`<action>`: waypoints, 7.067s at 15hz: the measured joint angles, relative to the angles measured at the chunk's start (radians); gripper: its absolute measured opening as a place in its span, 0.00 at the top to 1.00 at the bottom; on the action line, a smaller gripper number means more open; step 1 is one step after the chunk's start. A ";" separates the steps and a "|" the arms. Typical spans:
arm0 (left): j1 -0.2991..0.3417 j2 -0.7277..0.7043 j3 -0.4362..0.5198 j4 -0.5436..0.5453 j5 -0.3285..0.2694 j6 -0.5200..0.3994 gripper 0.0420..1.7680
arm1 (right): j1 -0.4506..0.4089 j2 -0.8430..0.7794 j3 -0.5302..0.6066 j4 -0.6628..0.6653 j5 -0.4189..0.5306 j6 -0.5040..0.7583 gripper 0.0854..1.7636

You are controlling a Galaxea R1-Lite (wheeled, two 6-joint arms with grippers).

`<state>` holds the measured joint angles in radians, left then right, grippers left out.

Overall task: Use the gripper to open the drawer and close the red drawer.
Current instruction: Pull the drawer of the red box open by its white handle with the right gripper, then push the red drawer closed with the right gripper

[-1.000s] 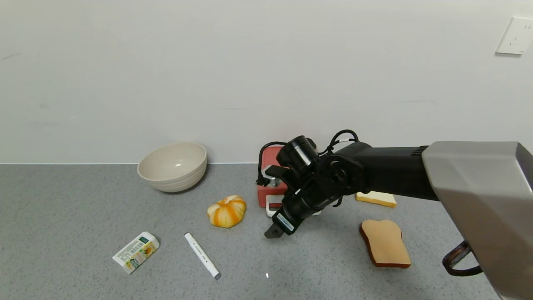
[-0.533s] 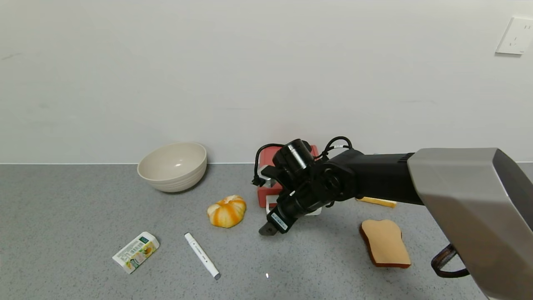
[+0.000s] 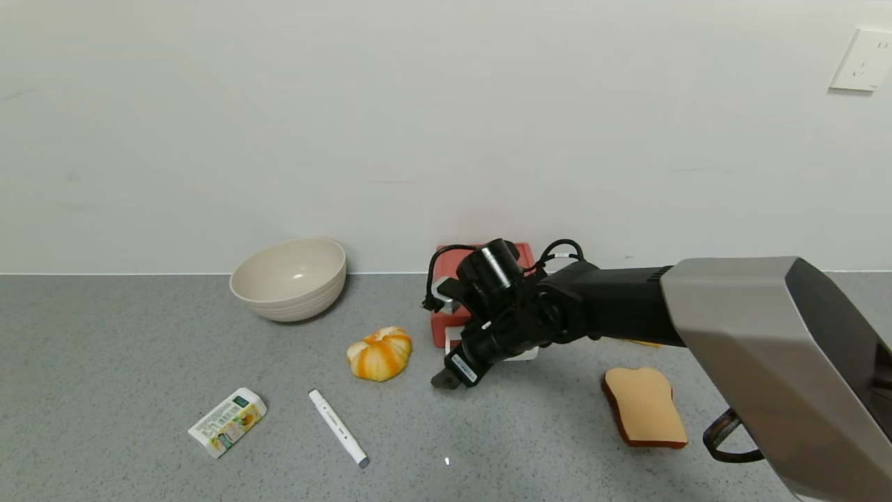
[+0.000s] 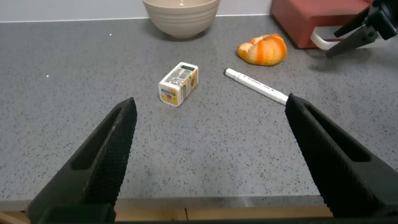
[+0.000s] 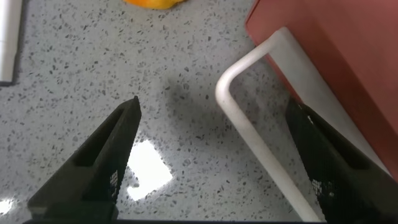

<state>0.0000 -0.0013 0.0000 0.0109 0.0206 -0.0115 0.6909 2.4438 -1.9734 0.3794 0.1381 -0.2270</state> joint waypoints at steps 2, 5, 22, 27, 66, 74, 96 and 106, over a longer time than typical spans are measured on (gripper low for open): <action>0.000 0.000 0.000 0.000 0.000 0.000 0.03 | 0.000 0.008 0.001 -0.010 0.000 0.000 0.03; 0.000 0.000 0.000 0.000 0.000 0.000 0.03 | -0.001 0.011 0.002 -0.010 0.003 0.006 0.03; 0.000 0.000 0.000 0.000 0.000 0.000 0.03 | 0.051 0.008 0.003 0.136 0.011 0.250 0.03; 0.000 0.000 0.000 0.000 0.000 0.000 0.03 | 0.080 -0.010 0.023 0.195 0.011 0.347 0.03; 0.000 0.000 0.000 0.000 0.000 0.000 0.03 | 0.230 -0.122 0.225 0.238 0.014 0.611 0.03; 0.000 0.000 0.000 0.000 0.000 0.000 0.03 | 0.230 -0.167 0.231 0.238 0.002 0.602 0.03; 0.000 0.000 0.000 0.000 0.000 0.000 0.03 | -0.217 -0.938 0.951 -0.349 -0.001 0.296 0.03; 0.000 0.000 0.000 0.000 0.000 0.000 0.03 | -0.281 -0.945 1.024 -0.440 0.007 0.304 0.03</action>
<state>0.0000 -0.0013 0.0000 0.0109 0.0211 -0.0119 0.4102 1.4989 -0.9496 -0.0606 0.1451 0.0768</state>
